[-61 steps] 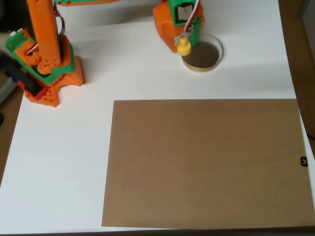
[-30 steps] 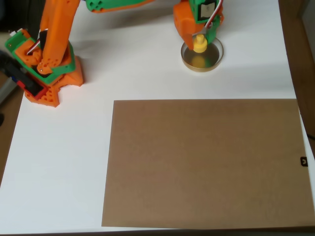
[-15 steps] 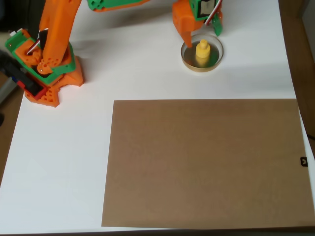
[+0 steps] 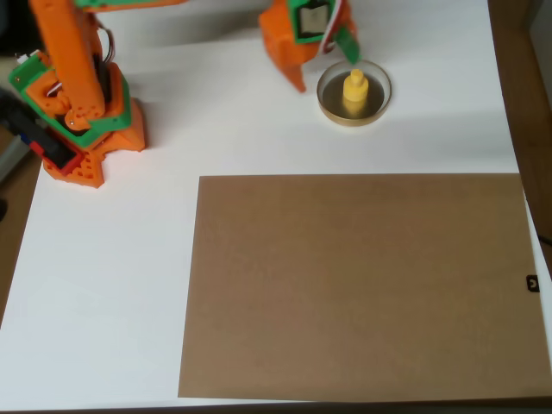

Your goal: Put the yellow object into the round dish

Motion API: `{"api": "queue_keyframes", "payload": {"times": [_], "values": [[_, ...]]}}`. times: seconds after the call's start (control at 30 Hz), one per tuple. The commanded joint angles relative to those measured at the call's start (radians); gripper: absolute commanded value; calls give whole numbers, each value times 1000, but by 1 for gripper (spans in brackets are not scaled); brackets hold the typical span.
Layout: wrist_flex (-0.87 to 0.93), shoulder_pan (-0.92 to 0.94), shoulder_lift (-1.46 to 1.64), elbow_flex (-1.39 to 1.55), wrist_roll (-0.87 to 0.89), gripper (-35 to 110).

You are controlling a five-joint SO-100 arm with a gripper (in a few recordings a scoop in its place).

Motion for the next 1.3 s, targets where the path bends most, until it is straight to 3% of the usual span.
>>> {"api": "queue_keyframes", "payload": {"times": [0.0, 0.57, 1.27], "values": [[-17, 52, 238, 115, -52, 26], [11, 617, 655, 301, -121, 25], [-325, 1129, 973, 670, 58, 18]]}}
